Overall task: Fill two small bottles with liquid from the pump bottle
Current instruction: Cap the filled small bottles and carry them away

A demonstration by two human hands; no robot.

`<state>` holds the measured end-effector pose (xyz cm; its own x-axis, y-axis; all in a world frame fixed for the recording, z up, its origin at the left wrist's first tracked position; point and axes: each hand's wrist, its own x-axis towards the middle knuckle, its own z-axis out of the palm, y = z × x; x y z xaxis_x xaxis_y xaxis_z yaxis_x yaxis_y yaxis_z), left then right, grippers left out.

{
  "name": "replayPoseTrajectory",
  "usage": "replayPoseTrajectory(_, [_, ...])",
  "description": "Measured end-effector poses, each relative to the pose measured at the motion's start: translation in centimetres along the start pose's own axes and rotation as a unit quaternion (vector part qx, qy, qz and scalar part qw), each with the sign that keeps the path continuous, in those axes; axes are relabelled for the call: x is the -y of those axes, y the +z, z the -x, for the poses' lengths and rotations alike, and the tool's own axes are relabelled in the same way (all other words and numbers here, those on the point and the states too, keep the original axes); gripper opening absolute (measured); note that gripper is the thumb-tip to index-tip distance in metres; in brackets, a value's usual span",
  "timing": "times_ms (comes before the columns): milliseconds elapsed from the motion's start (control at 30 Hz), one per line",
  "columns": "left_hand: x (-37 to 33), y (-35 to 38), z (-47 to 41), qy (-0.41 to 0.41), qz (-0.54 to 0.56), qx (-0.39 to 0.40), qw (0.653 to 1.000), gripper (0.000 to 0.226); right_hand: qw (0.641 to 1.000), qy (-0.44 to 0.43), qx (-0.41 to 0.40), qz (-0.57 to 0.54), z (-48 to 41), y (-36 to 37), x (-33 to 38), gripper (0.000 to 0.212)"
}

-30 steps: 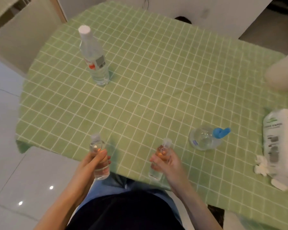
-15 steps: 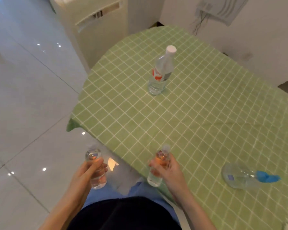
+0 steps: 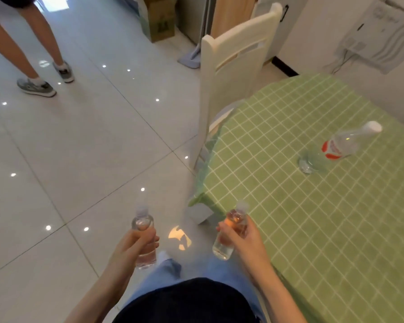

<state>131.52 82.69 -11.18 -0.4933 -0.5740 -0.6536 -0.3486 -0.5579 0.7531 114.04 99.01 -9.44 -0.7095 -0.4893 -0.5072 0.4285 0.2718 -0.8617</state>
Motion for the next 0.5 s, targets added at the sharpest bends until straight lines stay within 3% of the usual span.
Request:
replayPoseTrajectory(133, [-0.7, -3.6, -0.8, -0.007, 0.037, -0.037, 0.999, 0.041, 0.999, 0.008, 0.030, 0.030, -1.5, 4.3, 1.1, 0.021])
replayPoseTrajectory(367, [-2.6, -6.3, -4.1, -0.014, 0.114, -0.101, 0.988, 0.024, 0.993, 0.013, 0.083, 0.079, -6.8, 9.8, 3.4, 0.019])
replayPoseTrajectory(500, [-5.1, -7.3, -7.1, -0.012, 0.135, -0.131, 0.982, 0.029, 0.988, 0.026, 0.121, 0.089, -11.4, 13.1, 4.8, 0.018])
